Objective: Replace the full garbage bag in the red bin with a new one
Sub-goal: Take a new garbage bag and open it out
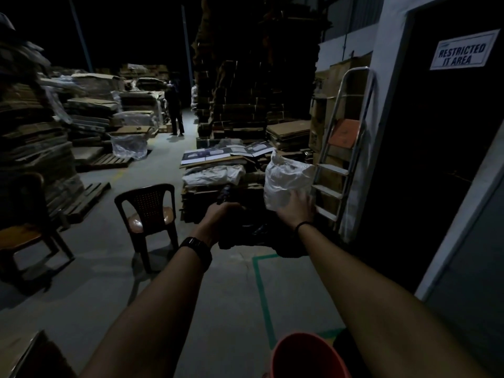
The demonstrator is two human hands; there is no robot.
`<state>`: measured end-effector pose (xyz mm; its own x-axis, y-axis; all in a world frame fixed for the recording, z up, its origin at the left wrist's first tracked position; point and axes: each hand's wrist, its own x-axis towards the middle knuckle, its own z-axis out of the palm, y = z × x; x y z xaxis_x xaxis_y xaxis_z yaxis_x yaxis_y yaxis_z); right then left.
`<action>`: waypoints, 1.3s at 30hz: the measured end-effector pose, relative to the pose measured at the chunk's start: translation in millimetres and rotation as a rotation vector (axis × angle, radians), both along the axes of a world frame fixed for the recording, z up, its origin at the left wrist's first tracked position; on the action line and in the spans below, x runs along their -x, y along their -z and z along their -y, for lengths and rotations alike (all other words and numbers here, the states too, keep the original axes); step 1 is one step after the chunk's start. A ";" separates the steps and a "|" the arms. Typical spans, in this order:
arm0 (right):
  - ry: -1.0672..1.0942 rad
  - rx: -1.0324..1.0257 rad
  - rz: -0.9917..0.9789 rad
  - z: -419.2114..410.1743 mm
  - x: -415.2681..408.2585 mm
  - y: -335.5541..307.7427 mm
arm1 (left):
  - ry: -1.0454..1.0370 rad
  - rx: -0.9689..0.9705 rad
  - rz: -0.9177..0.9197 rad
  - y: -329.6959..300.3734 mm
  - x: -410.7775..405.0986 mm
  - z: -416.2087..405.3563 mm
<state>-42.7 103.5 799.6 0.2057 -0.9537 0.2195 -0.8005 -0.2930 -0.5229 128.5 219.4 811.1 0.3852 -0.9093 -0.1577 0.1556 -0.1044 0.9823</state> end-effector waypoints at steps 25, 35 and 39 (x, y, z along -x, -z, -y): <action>-0.642 -0.449 0.665 -20.5 -35.2 -32.8 | 0.072 0.107 -0.048 -3.3 -24.0 -13.0; -0.502 -0.418 0.395 -7.7 -3.4 -42.9 | -0.201 0.058 0.024 -8.6 -12.5 -20.3; -0.634 -0.602 0.464 -26.7 -13.7 -48.8 | -0.085 0.131 0.141 -11.5 3.8 -13.9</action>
<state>-29.0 130.3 848.4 0.7330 -0.6757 -0.0776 -0.2655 -0.1792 -0.9473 124.7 233.3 822.6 0.4710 -0.8819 0.0204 0.0186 0.0331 0.9993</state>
